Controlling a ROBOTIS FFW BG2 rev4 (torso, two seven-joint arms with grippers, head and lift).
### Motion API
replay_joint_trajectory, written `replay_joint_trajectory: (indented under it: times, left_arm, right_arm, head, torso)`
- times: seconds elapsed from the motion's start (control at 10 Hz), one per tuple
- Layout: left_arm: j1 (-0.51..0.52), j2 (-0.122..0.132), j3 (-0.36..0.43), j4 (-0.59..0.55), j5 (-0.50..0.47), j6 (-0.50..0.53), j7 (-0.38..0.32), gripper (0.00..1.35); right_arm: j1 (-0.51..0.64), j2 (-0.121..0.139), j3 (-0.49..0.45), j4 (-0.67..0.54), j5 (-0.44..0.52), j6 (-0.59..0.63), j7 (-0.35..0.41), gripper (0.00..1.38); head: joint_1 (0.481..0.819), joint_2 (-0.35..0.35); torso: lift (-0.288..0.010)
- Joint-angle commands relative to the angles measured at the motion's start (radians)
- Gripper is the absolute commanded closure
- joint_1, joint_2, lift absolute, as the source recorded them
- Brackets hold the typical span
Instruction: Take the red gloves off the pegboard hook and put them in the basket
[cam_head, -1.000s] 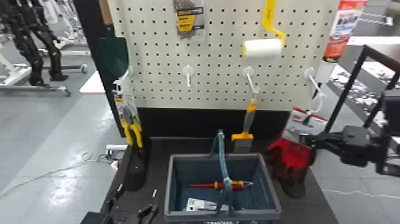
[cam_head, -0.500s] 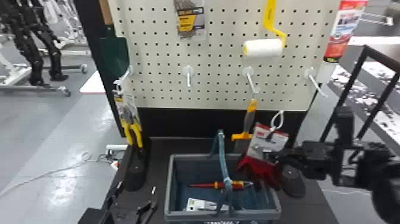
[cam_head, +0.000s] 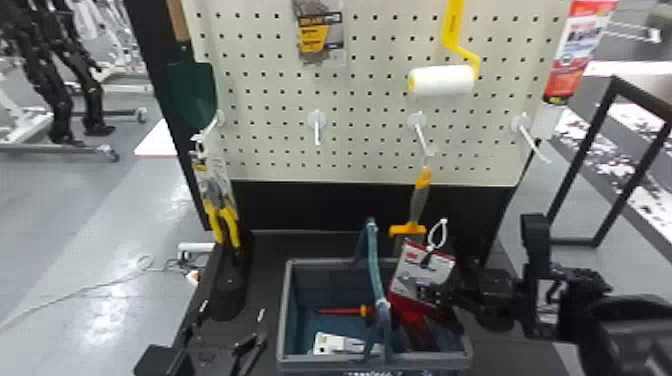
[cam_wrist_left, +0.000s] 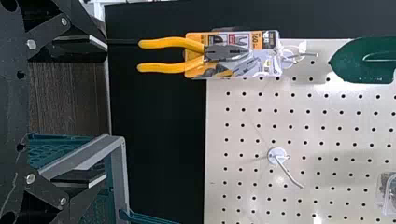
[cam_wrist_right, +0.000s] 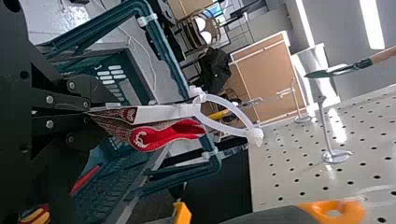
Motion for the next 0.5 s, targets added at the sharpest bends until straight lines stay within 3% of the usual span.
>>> replay_joint_trajectory:
  times: [0.0, 0.1, 0.2, 0.3, 0.4]
  left_arm:
    - [0.0, -0.003, 0.0, 0.0, 0.0, 0.0, 0.0, 0.32]
    - [0.0, -0.003, 0.0, 0.0, 0.0, -0.002, 0.0, 0.32]
    - [0.002, -0.003, 0.0, 0.0, 0.0, -0.003, 0.0, 0.32]
    - [0.002, -0.003, 0.0, 0.0, 0.0, -0.003, 0.0, 0.32]
    - [0.0, -0.003, 0.0, 0.0, 0.0, -0.005, 0.0, 0.32]
  right_arm:
    - [0.001, 0.001, 0.001, 0.021, -0.001, -0.005, 0.002, 1.05]
    - [0.002, 0.001, 0.001, 0.024, -0.001, -0.005, 0.002, 0.51]
    - [0.002, 0.0, 0.0, 0.029, 0.001, -0.005, 0.002, 0.09]
    - [0.002, 0.0, 0.0, 0.029, -0.001, -0.005, 0.002, 0.07]
    - [0.002, -0.002, 0.0, 0.029, 0.001, -0.005, 0.002, 0.16]
  head:
    - [0.549, 0.0]
    - [0.549, 0.0]
    - [0.549, 0.0]
    - [0.549, 0.0]
    - [0.549, 0.0]
  torso:
    - [-0.1]
    - [-0.1]
    - [-0.1]
    - [-0.1]
    - [-0.1]
